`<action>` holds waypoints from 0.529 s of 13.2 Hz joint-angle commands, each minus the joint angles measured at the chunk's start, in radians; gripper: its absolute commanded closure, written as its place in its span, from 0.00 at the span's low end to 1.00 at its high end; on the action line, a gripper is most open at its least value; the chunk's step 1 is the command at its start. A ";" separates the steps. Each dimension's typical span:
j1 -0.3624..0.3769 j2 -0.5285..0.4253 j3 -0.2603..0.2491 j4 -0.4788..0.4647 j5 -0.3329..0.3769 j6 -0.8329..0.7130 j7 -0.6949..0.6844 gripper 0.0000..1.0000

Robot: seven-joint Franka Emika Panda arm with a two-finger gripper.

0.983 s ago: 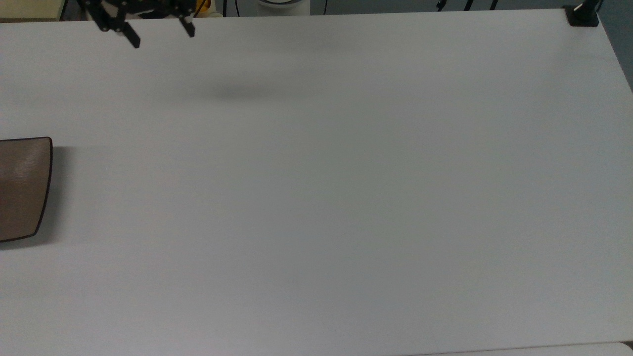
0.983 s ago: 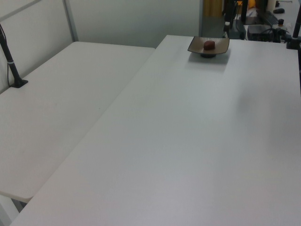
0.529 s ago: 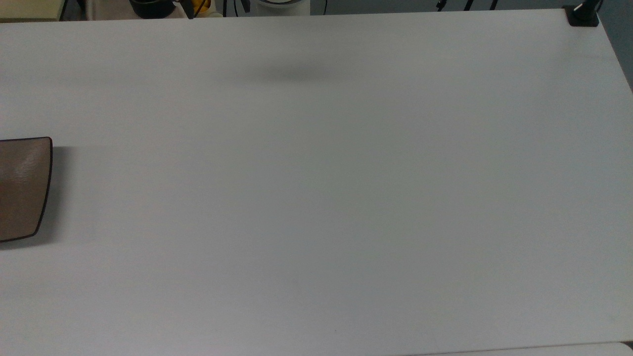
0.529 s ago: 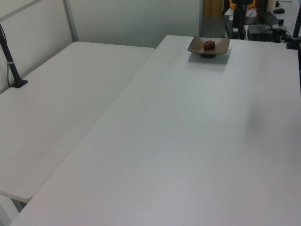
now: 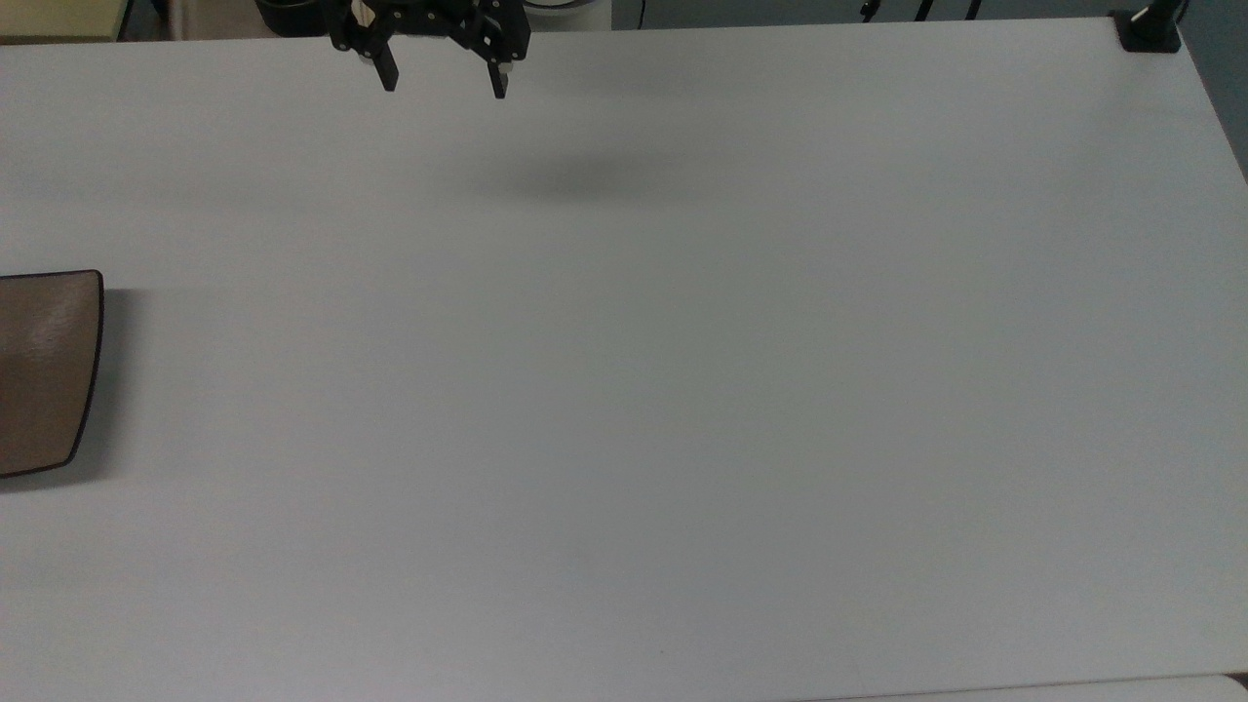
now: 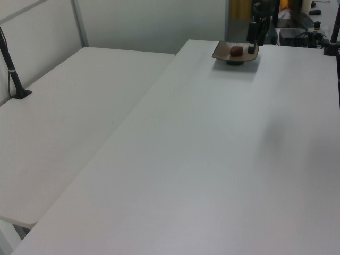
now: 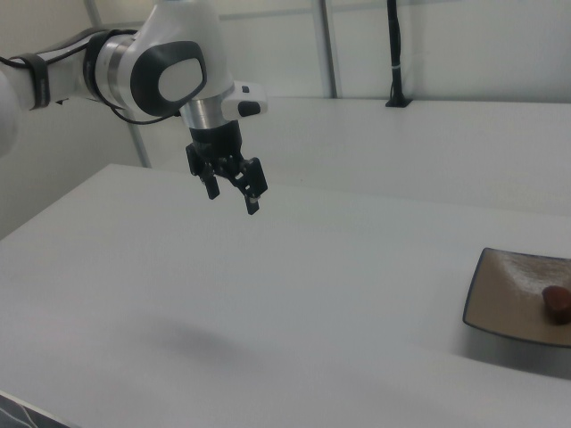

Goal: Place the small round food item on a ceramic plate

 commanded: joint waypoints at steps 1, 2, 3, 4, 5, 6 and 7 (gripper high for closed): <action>0.027 -0.012 -0.013 -0.034 -0.026 0.046 0.003 0.00; 0.032 -0.012 -0.013 -0.038 -0.053 0.039 -0.043 0.00; 0.035 -0.014 -0.013 -0.038 -0.072 0.033 -0.056 0.00; 0.035 -0.014 -0.013 -0.038 -0.076 0.033 -0.054 0.00; 0.035 -0.014 -0.013 -0.038 -0.080 0.033 -0.054 0.00; 0.035 -0.014 -0.013 -0.038 -0.092 0.034 -0.057 0.00; 0.036 -0.014 -0.013 -0.039 -0.121 0.034 -0.059 0.00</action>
